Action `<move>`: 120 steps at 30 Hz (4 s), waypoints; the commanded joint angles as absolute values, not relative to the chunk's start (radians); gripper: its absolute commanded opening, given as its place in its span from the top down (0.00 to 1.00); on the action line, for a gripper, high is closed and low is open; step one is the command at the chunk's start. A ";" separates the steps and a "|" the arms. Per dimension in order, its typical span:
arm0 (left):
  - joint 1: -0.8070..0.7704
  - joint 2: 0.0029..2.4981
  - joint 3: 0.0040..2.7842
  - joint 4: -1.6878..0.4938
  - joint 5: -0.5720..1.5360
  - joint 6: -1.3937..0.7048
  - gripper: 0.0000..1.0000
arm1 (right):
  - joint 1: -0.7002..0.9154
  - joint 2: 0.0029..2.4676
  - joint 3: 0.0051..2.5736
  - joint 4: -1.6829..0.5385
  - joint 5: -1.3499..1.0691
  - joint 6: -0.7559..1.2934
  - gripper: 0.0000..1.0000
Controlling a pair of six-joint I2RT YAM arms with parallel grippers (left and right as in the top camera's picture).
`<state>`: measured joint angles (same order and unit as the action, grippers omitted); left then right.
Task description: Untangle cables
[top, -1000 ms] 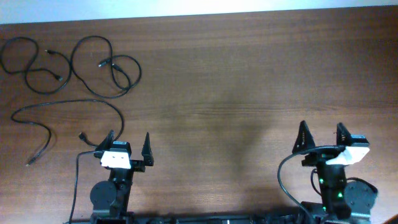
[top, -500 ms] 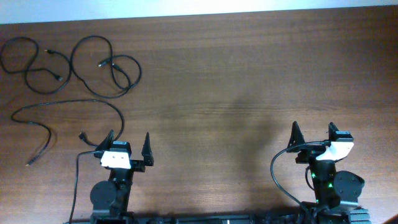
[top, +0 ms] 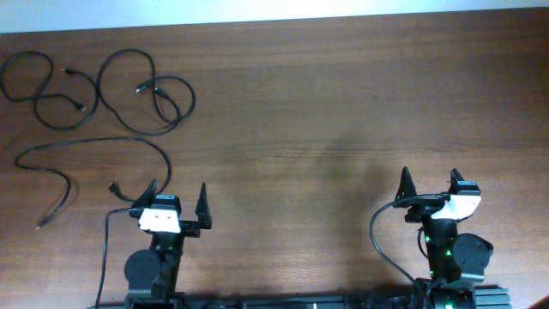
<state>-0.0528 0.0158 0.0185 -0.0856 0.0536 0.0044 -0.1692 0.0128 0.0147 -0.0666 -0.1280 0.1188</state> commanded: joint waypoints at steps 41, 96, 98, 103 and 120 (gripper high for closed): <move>-0.050 0.014 0.013 -0.084 0.064 0.020 0.01 | -0.100 0.004 0.006 -0.070 -0.107 0.004 0.01; -0.050 0.014 0.013 -0.084 0.064 0.020 0.01 | -0.100 0.004 0.006 -0.070 -0.107 0.004 0.01; -0.050 0.014 0.013 -0.084 0.064 0.020 0.01 | -0.100 0.004 0.006 -0.070 -0.107 0.004 0.01; -0.050 0.014 0.013 -0.084 0.064 0.019 0.01 | -0.100 0.004 0.006 -0.070 -0.107 0.004 0.01; -0.050 0.014 0.013 -0.084 0.064 0.020 0.01 | -0.100 0.004 0.006 -0.070 -0.107 0.004 0.01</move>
<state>-0.0528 0.0158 0.0185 -0.0856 0.0536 0.0044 -0.0956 0.0128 0.0147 -0.0700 -0.1055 0.0132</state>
